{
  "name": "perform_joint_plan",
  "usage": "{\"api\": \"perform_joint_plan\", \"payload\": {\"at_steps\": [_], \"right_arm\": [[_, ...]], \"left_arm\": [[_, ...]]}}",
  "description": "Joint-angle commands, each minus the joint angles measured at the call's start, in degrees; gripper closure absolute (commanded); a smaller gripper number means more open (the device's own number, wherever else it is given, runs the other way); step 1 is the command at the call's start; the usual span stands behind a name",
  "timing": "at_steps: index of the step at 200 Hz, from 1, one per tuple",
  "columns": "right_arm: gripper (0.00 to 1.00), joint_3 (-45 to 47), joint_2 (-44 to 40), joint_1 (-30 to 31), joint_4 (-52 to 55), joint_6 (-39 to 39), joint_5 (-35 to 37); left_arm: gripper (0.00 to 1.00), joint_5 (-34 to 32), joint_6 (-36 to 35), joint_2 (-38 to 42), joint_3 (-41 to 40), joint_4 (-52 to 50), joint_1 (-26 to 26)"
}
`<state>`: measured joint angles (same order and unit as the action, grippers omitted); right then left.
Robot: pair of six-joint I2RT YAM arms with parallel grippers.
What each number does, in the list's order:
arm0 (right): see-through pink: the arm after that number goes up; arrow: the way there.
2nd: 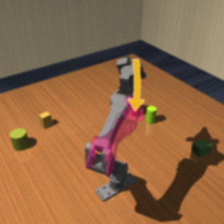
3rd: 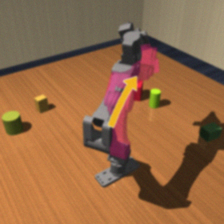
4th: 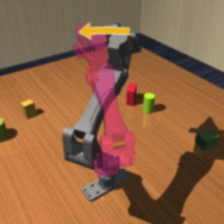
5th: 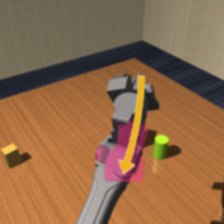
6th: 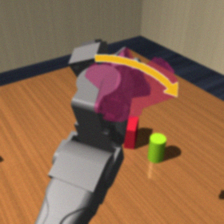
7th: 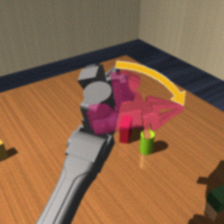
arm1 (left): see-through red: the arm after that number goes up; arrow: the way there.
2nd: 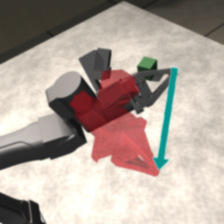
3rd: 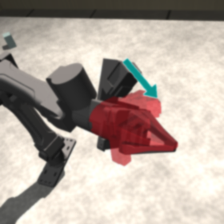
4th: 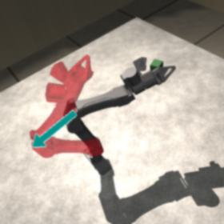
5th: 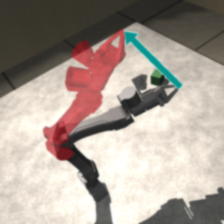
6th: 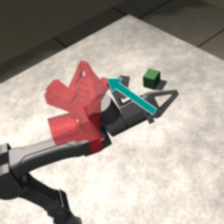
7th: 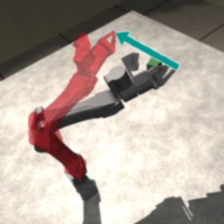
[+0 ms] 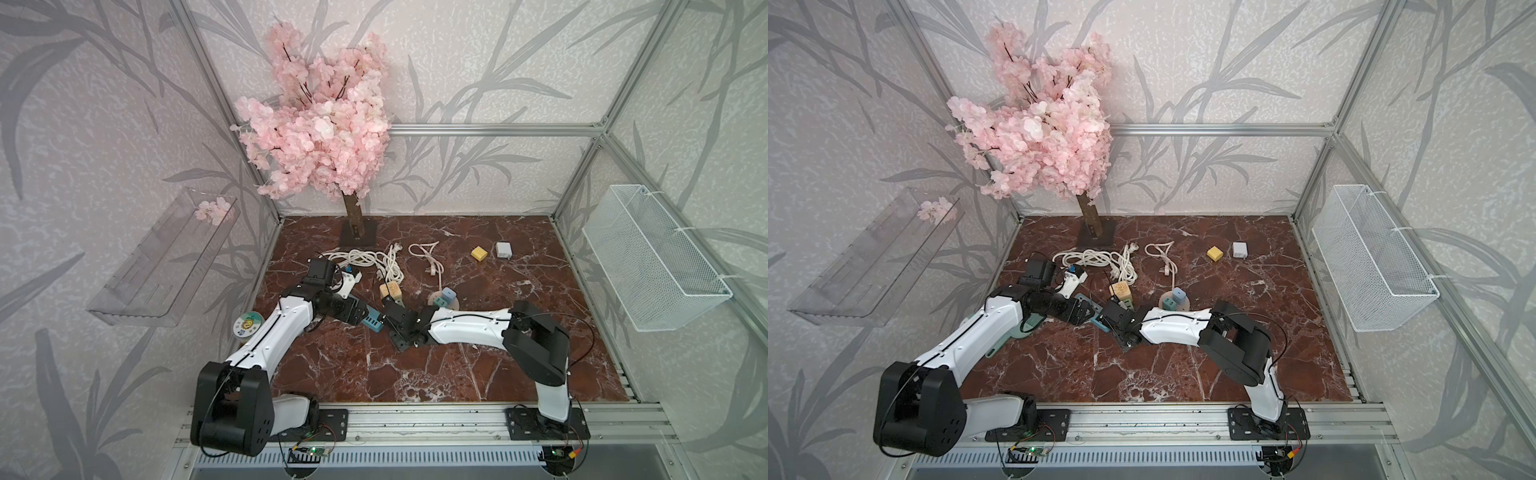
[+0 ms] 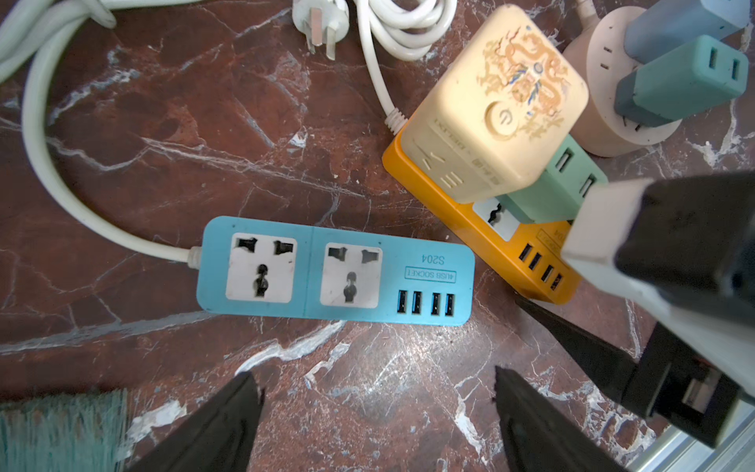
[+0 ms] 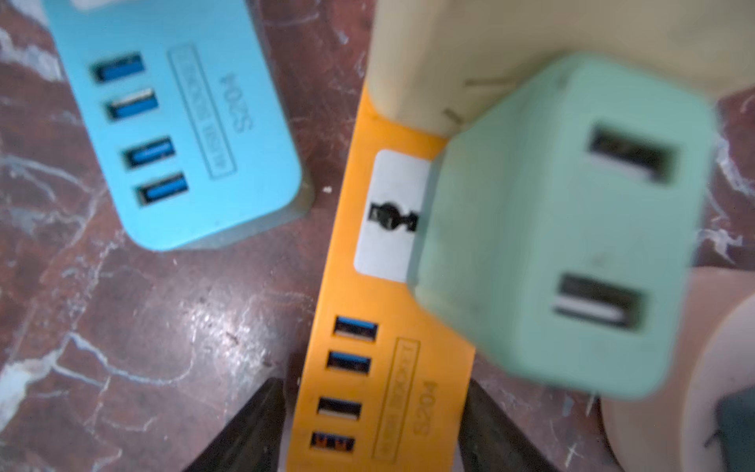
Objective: Pull the plug off the socket
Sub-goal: Move the socket to the center of the board.
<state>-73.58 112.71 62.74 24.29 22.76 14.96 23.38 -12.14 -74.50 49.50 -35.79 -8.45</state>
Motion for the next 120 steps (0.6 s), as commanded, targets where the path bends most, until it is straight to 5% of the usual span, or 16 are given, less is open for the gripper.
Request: {"api": "perform_joint_plan", "payload": {"at_steps": [1,29,65,120], "right_arm": [[0.26,0.54,-3.73,0.38,2.46,-1.05,-0.58],[0.24,2.34,-8.06,0.37,3.16,-0.88,-0.89],[0.23,4.40,-16.92,-0.29,4.17,0.56,-2.22],[0.25,8.65,-24.02,-6.70,-1.11,6.56,-7.25]], "left_arm": [[0.15,2.94,-1.63,-1.44,3.34,-1.89,0.05],[0.39,4.53,-2.61,-2.18,5.93,-3.52,0.10],[1.00,8.83,-2.62,-3.22,9.96,-3.87,-0.26],[1.00,10.28,-1.97,-11.39,20.00,-7.10,-3.94]]}}
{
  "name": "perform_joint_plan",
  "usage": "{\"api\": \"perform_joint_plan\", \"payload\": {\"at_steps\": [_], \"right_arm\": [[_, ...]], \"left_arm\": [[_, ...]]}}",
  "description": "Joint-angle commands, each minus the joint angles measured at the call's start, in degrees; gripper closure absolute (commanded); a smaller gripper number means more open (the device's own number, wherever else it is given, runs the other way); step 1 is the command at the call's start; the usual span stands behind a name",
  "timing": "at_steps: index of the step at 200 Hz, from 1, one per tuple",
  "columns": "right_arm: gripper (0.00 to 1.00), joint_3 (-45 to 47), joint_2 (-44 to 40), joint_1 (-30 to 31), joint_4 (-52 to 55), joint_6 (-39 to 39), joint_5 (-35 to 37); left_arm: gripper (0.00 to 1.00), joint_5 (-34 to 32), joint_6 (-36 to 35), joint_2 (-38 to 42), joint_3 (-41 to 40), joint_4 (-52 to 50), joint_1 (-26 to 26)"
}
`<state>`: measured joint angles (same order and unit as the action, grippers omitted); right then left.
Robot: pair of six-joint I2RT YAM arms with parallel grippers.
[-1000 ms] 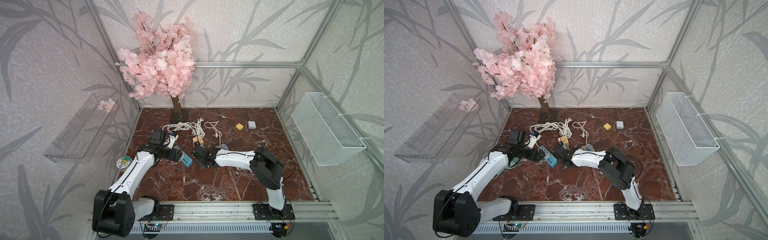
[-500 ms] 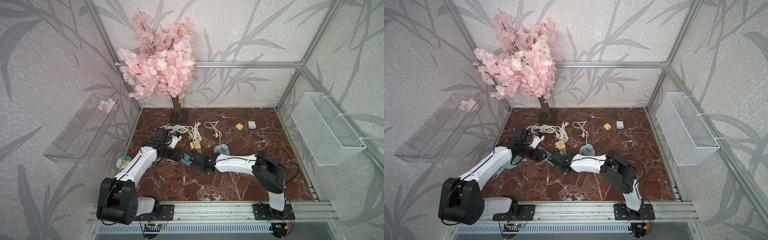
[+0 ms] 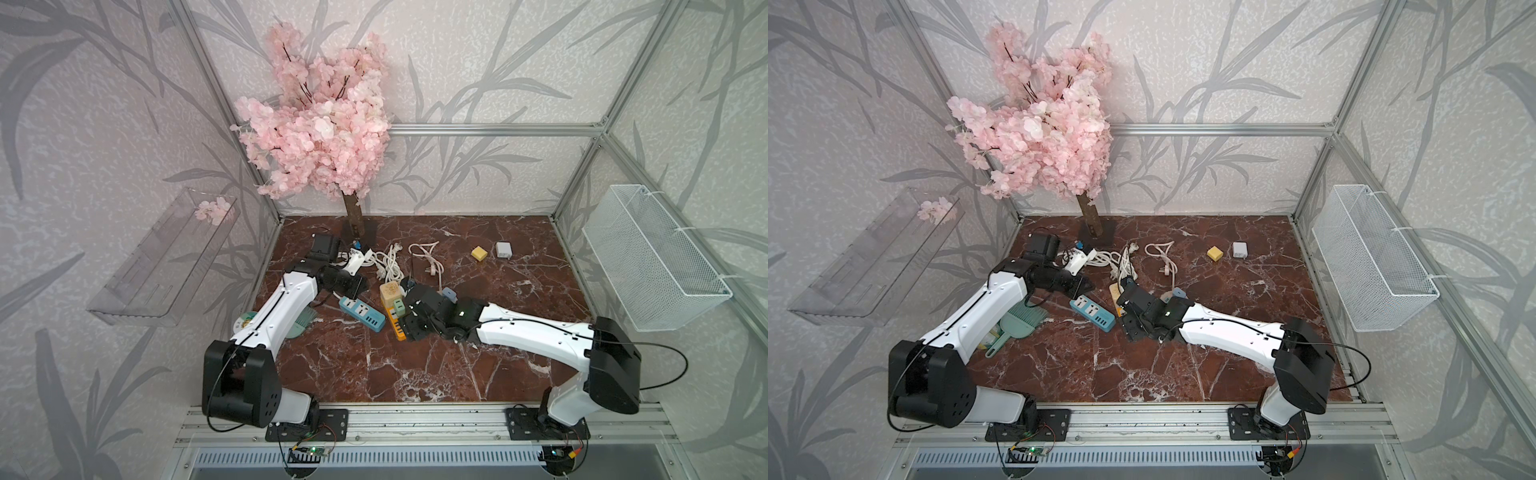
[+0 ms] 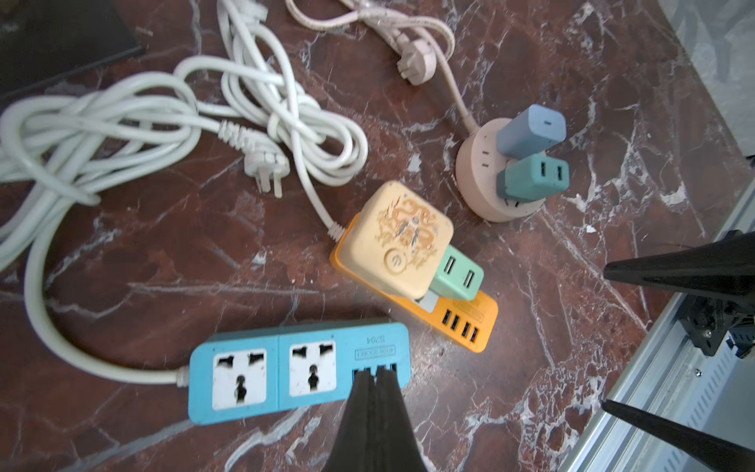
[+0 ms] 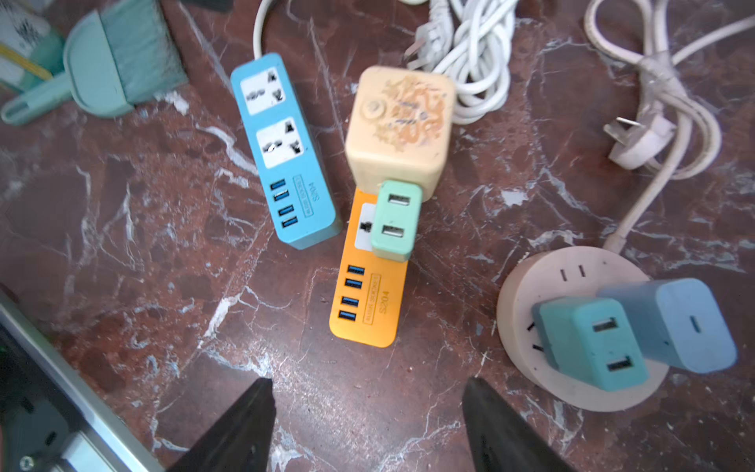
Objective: Pull the plug off the socket
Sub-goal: Move the socket to the center of the board, then remove the plug from the socket.
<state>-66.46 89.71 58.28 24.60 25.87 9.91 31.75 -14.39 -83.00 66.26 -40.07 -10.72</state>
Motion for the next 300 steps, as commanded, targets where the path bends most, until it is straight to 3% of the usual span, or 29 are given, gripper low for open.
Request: {"api": "perform_joint_plan", "payload": {"at_steps": [1,52,151,212,255,300], "right_arm": [[0.25,1.52,-1.07,-2.27,-1.36,3.52,-2.28],[0.27,2.13,-1.21,-4.14,-1.36,5.22,-4.06],[0.28,0.04,1.76,-4.49,-2.36,3.26,-6.69],[0.30,-4.50,7.68,-4.49,-1.07,1.32,-6.52],[0.41,-8.87,13.26,-4.49,-0.10,-0.06,-6.48],[0.45,-10.99,16.72,-4.49,-0.29,-0.08,-4.68]], "left_arm": [[1.00,1.91,0.31,-3.01,3.38,-2.86,-1.76],[1.00,1.95,1.80,-10.38,7.96,-2.99,-6.17],[1.00,0.95,1.05,-18.88,9.13,-5.63,-6.33],[1.00,-0.17,0.77,-19.37,7.68,-5.63,-6.24],[1.00,-0.90,0.62,-19.54,6.66,-5.53,-6.17],[1.00,-1.27,0.33,-19.10,4.82,-4.93,-5.89]]}}
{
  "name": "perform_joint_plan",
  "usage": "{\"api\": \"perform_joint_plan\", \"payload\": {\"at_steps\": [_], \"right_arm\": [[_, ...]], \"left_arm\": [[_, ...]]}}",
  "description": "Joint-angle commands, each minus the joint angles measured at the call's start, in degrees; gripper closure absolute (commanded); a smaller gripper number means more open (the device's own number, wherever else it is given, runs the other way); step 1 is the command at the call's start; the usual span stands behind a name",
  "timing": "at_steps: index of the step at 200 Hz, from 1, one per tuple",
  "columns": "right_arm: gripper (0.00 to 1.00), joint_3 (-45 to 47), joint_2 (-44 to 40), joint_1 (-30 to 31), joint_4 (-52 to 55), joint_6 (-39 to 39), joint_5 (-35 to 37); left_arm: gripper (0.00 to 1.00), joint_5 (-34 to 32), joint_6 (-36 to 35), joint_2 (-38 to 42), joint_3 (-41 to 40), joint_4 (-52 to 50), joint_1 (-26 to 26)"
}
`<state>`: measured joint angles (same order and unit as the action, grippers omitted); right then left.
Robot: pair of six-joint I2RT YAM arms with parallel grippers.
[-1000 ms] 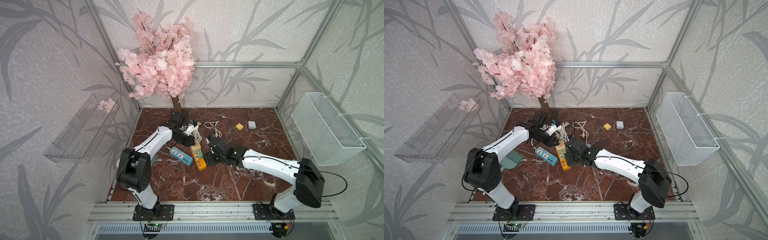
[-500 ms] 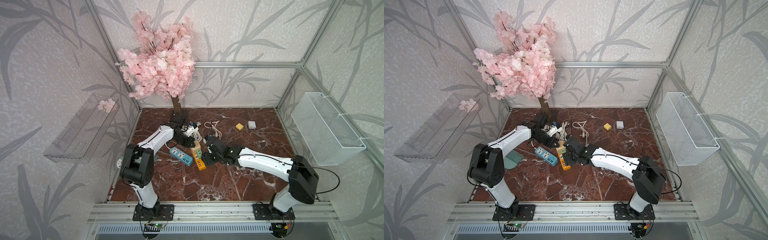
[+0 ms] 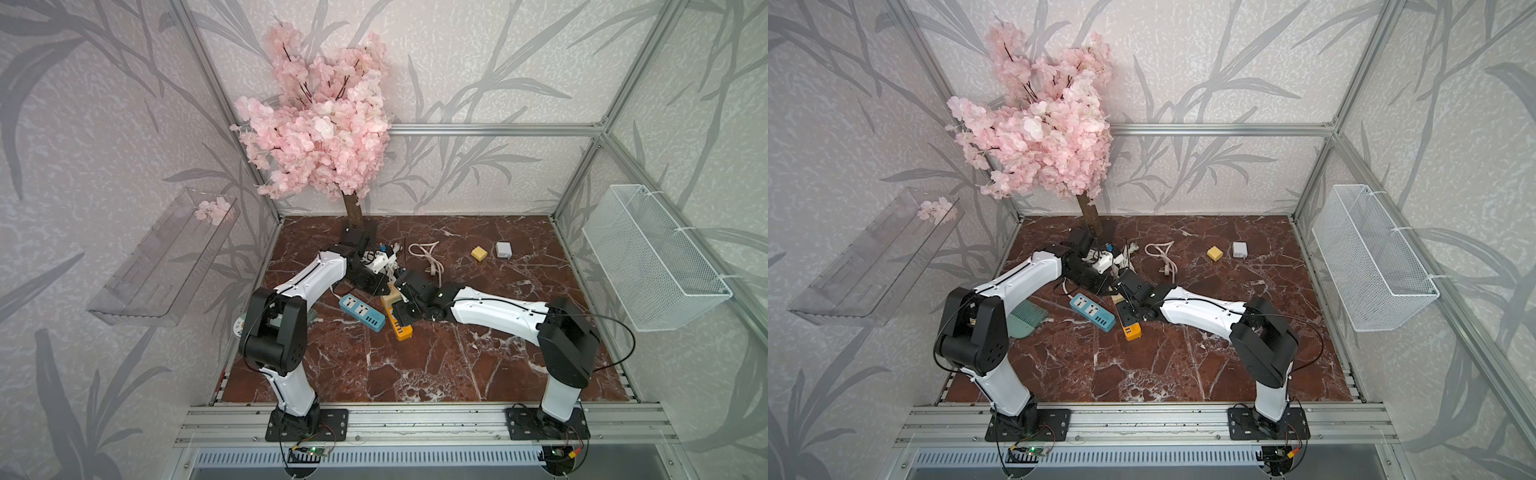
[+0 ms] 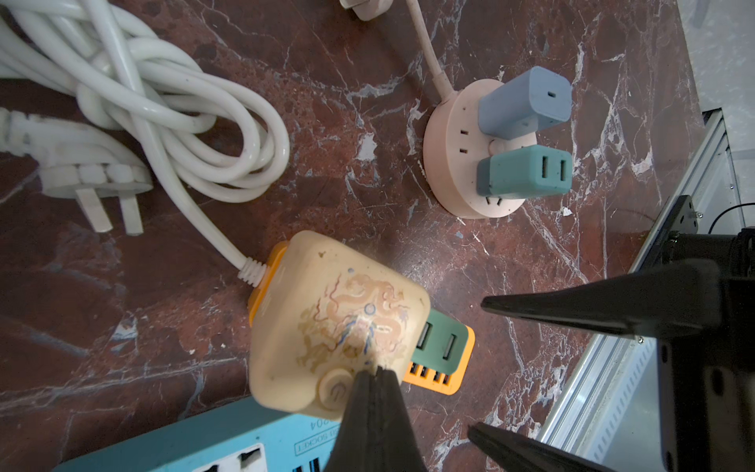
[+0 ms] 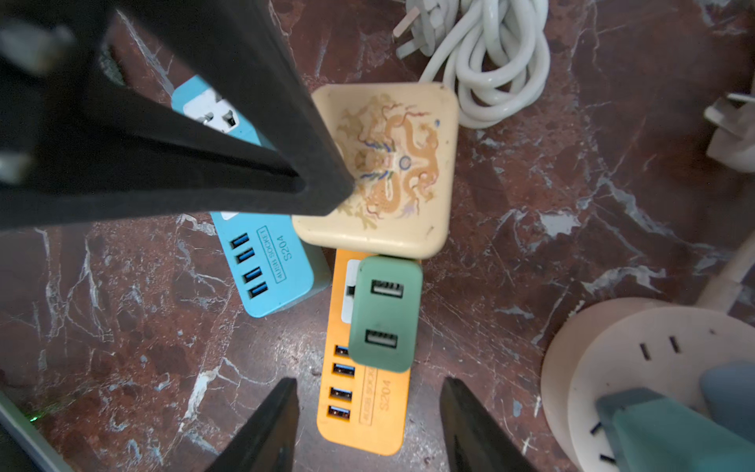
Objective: Pull the plug off the socket
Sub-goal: Remove the plug from the socket.
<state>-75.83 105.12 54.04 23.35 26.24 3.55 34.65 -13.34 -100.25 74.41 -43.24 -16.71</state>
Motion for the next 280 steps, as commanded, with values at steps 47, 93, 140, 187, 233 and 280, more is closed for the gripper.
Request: {"api": "perform_joint_plan", "payload": {"at_steps": [47,93,140,187,233,280], "right_arm": [[0.50,-1.86,3.27,-0.30,-1.13,-0.21,2.69],[0.51,-1.61,3.89,-0.25,-3.21,-0.05,2.86],[0.53,-0.62,3.60,-0.20,-5.77,-0.11,3.45],[0.59,-0.39,3.68,-0.09,-5.61,0.04,3.69],[0.61,-0.41,3.95,0.51,-5.25,-0.36,4.65],[0.59,-1.07,4.21,1.48,-3.90,-0.77,5.85]], "left_arm": [[1.00,-3.89,-0.54,-1.99,-3.66,-1.44,0.14],[1.00,-3.73,-0.54,-2.00,-3.85,-1.32,0.27],[1.00,-3.41,-0.54,-2.12,-3.84,-1.41,0.27],[1.00,-3.37,-0.54,-2.15,-3.84,-1.41,0.22],[1.00,-3.45,-0.54,-2.25,-3.88,-1.41,0.27],[1.00,-3.54,-0.54,-2.36,-3.88,-1.52,0.29]]}}
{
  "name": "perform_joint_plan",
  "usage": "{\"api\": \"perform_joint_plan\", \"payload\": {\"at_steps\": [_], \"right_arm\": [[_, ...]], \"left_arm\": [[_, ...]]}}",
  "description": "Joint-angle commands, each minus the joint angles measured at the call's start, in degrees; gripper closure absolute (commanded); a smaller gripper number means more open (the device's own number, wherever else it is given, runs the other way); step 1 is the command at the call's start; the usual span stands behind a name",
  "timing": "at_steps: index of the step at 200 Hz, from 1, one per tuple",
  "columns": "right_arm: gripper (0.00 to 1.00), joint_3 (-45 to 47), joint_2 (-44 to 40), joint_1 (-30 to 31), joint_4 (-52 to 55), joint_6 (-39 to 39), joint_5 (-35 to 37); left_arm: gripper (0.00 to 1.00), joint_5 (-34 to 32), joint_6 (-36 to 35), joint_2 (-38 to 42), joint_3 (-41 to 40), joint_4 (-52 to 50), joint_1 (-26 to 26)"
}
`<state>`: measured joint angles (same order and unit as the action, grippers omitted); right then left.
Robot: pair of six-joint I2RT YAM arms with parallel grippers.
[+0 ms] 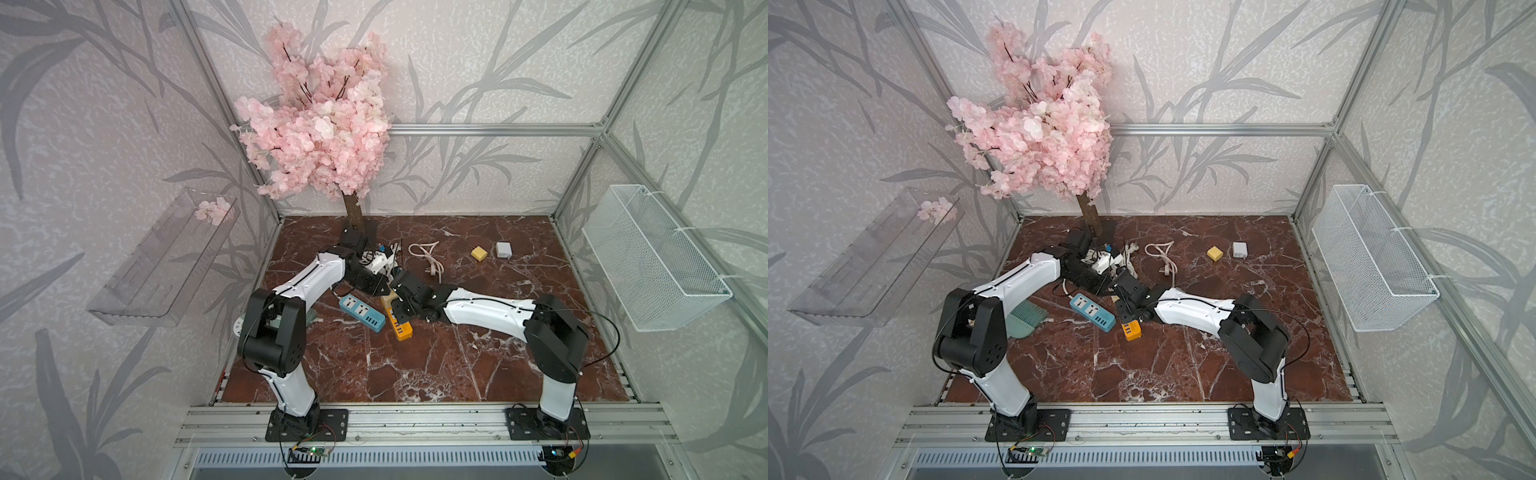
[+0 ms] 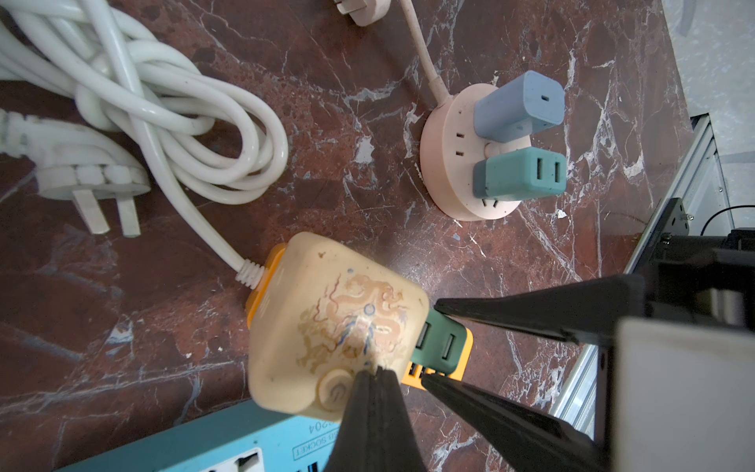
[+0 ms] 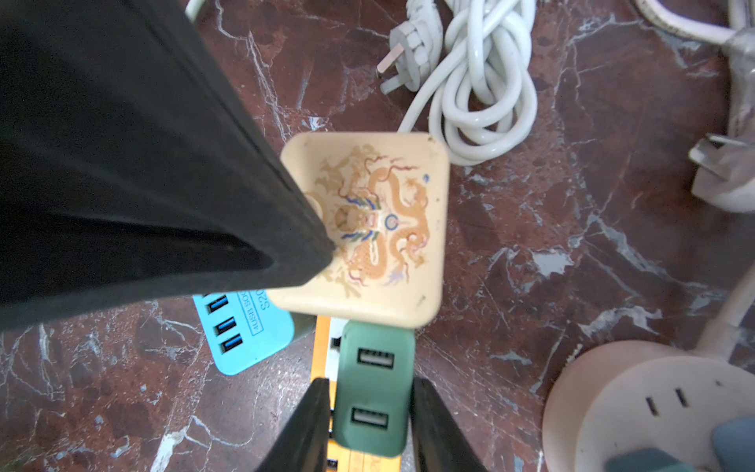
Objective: Pull the plug off the socket
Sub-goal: Remove the plug from the socket.
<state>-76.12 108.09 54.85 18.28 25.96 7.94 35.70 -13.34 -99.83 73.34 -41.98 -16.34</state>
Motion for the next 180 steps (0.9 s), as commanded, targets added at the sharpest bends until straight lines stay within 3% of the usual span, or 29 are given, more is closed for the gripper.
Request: {"api": "perform_joint_plan", "payload": {"at_steps": [1,37,104,180], "right_arm": [[0.59,-0.79,1.29,0.73,1.20,-0.48,1.46],[0.58,-0.44,1.99,1.14,1.14,-0.29,1.72],[0.76,-0.56,1.75,2.75,1.56,-0.28,4.57],[0.85,-1.11,3.02,6.55,2.15,0.80,8.87]], "left_arm": [[1.00,-4.59,-0.54,-2.80,-2.79,-2.82,-0.09],[1.00,-4.51,-0.52,-2.87,-2.71,-2.76,-0.01],[1.00,-4.68,-0.37,-3.06,-2.59,-2.82,-0.01],[1.00,-4.57,-0.32,-3.26,-2.60,-2.77,0.17]]}}
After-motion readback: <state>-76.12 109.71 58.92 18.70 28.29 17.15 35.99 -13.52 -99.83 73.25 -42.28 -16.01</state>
